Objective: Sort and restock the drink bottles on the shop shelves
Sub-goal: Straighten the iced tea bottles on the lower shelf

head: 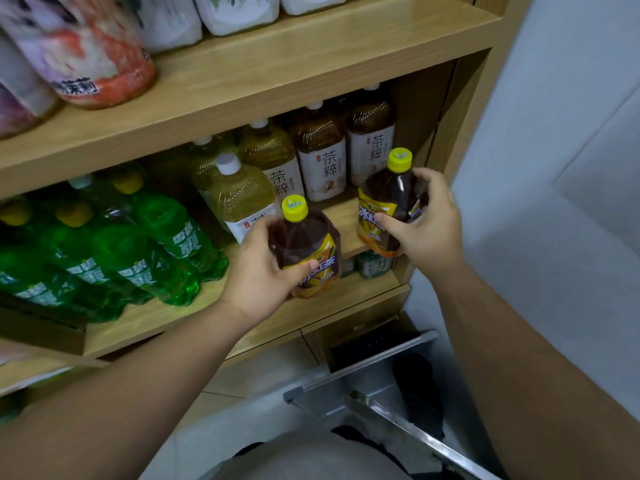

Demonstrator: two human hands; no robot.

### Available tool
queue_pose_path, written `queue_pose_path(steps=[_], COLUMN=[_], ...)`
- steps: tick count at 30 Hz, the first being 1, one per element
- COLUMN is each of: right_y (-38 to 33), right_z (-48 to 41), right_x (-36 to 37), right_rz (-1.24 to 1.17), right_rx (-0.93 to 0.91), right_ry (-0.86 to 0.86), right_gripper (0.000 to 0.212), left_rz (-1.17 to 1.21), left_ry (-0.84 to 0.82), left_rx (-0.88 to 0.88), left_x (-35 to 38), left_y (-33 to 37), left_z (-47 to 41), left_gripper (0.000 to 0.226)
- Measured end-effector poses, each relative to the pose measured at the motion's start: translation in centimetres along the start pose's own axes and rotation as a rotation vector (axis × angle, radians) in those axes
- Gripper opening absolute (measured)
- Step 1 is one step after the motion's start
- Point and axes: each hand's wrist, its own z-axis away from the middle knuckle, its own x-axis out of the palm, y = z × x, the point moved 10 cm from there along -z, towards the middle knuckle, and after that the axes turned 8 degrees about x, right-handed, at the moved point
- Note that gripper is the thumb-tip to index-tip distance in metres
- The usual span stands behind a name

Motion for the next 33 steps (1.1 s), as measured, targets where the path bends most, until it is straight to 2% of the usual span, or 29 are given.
queue_pose_path(steps=[7,12,17,20,27,33], right_y=[-0.6,-0.5,-0.9,-1.3,0.6,5.5], right_z=[6.7,14.4,21.5,24.5,25.8,22.8], right_x=[-0.6,0.7,3.7,5.7,10.3,13.9], right_rz=[0.028,0.042,0.042,0.027,0.066,0.066], right_rx=[0.011,0.096,0.203,0.223,0.224,0.202], right_ry=[-0.012,0.044,0.017,-0.03,-0.214,-0.366], right_gripper=[0.076,0.076,0.074,0.071,0.072,0.072], left_rz=[0.035,0.086,0.227,0.213,0.204,0.196], left_ry=[-0.062,-0.102,-0.151,-0.132,-0.101,-0.004], left_rx=[0.05,0.101,0.044,0.006,-0.102,-0.207], left_x=[-2.8,-6.0,-8.8,-10.3,-9.3,-5.7], left_y=[-2.6,-4.9,-9.1,-11.7,-17.3,-22.0], left_z=[3.7,7.5,12.4,14.8,18.0,18.8], left_gripper=[0.079,0.077,0.079,0.078,0.074,0.083])
